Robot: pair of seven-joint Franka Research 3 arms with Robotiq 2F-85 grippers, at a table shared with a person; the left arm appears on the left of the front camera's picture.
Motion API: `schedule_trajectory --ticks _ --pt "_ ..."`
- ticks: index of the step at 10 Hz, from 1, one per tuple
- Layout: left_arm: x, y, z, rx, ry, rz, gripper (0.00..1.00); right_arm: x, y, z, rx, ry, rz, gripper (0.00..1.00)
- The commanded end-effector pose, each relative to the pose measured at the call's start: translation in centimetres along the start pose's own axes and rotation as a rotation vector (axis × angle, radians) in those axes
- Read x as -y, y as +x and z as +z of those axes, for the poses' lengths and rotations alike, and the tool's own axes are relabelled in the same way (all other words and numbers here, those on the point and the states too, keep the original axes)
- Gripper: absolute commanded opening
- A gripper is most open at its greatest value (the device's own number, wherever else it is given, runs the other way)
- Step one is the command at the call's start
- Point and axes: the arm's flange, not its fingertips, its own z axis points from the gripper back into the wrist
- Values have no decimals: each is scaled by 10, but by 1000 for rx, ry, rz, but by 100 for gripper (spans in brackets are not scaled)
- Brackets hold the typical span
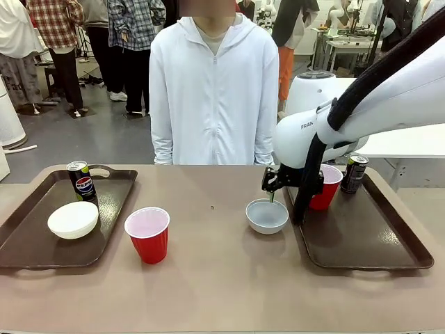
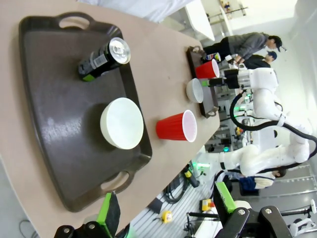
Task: Prepare tableware on both trays.
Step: Pick up a Picnic Bowl from the table and place it on a Handle tray.
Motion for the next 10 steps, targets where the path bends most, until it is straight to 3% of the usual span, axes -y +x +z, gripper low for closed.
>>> schedule_trajectory --ticks 1,5,7,10 --pt "0 -1 4 3 -13 -17 100 -11 -2 0 21 11 49 100" --pt "0 -1 4 3 -13 -17 100 -21 0 -24 -26 -2 89 97" --pt "0 -1 4 3 -13 -17 100 -16 4 -31 -43 3 70 83" --pt "0 -1 4 3 -13 -17 100 -17 4 -31 -43 10 65 51"
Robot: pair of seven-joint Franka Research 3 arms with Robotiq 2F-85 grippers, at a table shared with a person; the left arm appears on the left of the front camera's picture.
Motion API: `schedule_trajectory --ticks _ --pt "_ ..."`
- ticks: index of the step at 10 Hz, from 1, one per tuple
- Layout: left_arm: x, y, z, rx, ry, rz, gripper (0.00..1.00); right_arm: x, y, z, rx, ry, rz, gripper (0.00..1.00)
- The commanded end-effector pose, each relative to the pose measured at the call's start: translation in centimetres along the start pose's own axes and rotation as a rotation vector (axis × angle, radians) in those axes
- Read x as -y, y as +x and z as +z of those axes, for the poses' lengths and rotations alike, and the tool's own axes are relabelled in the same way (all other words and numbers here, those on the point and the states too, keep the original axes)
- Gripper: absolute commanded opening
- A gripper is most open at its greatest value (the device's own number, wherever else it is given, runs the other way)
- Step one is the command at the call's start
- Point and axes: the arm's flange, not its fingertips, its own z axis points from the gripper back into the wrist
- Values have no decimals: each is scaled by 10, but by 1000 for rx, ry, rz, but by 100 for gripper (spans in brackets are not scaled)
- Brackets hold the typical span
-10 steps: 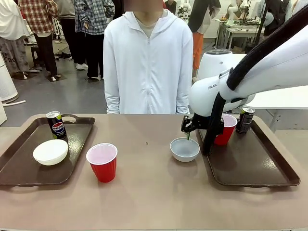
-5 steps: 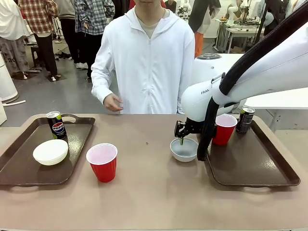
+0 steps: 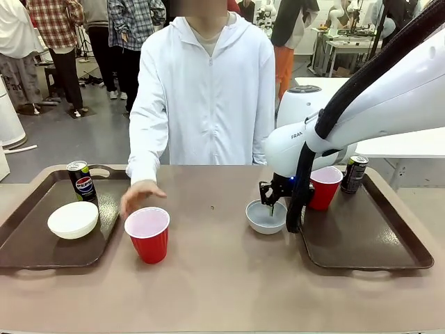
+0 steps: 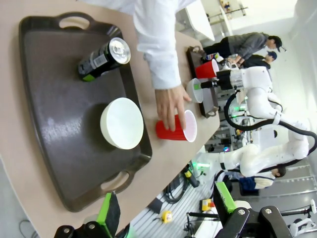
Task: Prepare tableware on both trays.
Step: Pick up a Picnic Bowl from the table and place it on a Handle tray.
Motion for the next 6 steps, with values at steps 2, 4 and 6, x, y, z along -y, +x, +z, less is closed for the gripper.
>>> schedule_trajectory --ticks 2,4,6 --pt "0 -1 4 3 -13 -17 100 -3 5 -1 4 12 5 31" --pt "0 -1 4 3 -13 -17 100 -2 6 -1 -3 13 3 12" --pt "0 -1 4 3 -13 -17 100 -1 6 1 -9 8 4 0"
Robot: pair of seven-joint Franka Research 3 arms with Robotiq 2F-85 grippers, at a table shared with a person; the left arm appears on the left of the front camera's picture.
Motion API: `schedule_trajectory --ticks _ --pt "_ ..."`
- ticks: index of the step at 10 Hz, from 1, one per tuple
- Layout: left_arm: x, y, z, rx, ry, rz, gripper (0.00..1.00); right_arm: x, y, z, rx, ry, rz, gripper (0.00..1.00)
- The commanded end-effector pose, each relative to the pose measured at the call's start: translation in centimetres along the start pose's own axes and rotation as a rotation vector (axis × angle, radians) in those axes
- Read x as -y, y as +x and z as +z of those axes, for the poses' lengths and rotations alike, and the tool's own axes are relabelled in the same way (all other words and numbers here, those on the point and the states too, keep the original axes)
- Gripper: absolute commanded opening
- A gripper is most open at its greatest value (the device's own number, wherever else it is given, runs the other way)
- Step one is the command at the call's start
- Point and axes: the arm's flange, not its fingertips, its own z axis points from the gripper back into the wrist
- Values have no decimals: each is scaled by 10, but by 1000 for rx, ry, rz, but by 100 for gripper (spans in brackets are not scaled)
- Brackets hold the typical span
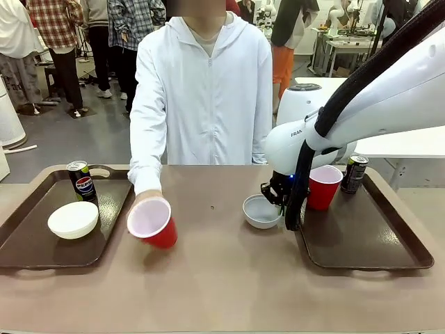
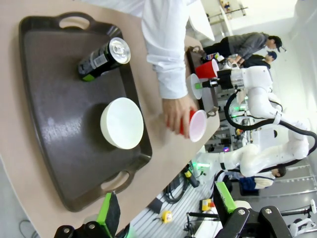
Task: Prepare tableware on both trays.
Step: Pick up a Picnic Bowl from the table and place it on a Handle tray.
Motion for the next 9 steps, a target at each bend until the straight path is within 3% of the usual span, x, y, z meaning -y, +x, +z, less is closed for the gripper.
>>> schedule_trajectory --ticks 1,3,5,7,9 --pt "0 -1 4 3 -13 -17 100 1 1 3 -28 4 3 0" --pt "0 -1 4 3 -13 -17 100 12 -38 66 -75 3 60 0" --pt "0 -1 4 3 -13 -17 100 41 -78 120 -47 -16 55 0" --pt "0 -1 4 3 -13 -17 100 65 -106 139 -30 -20 15 0" --pt "0 -1 4 3 -13 -17 100 92 -115 128 -74 8 21 0"
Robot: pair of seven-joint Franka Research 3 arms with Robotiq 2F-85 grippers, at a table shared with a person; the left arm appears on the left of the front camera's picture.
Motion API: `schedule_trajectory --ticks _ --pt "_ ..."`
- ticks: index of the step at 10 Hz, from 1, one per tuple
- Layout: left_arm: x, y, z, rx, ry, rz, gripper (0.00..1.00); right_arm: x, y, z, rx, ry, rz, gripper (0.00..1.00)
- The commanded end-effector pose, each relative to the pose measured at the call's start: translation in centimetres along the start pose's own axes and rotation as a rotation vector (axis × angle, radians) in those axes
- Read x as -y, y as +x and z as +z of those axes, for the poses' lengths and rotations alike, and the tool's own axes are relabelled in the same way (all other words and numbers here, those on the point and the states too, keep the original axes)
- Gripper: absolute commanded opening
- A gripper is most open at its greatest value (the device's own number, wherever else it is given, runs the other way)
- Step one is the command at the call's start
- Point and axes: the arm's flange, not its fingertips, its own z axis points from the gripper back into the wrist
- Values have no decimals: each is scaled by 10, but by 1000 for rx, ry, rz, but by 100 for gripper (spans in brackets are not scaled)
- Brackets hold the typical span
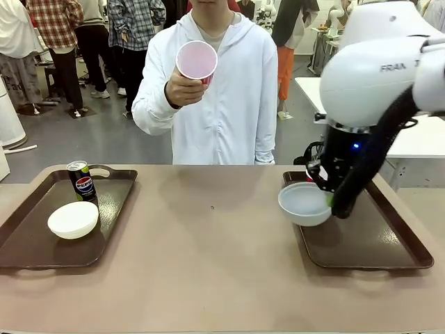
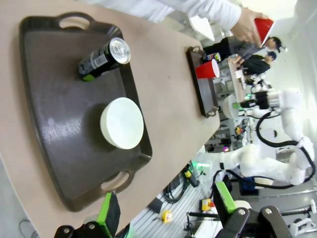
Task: Prepare tableware on both trays.
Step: Pick up a Picnic Bowl from the table and place it on a Handle tray.
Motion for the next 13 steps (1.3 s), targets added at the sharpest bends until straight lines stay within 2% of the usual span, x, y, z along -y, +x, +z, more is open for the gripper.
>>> schedule_trajectory --ticks 1,3,6,7,8,9,11,12,13 --pt "0 -2 3 3 -13 -18 100 35 2 -30 -60 43 83 0" --pt "0 -2 3 3 -13 -18 100 71 7 -42 -43 48 143 0" --pt "0 -2 3 3 -13 -18 100 116 35 -67 -32 106 119 0" --pt "0 -2 3 3 -13 -18 100 121 44 -73 -24 116 111 0" --pt "0 -2 3 3 -13 -18 100 116 50 -75 -63 61 34 0" --pt "0 -2 3 3 -13 -18 100 122 32 -64 -36 94 102 0" --pt "0 -2 3 3 -13 -18 100 122 32 -64 -36 94 102 0" --pt "0 -2 3 3 -13 -18 100 126 39 -71 -45 91 85 4" --pt "0 -2 3 3 -13 -18 100 127 57 -81 -11 111 127 4"
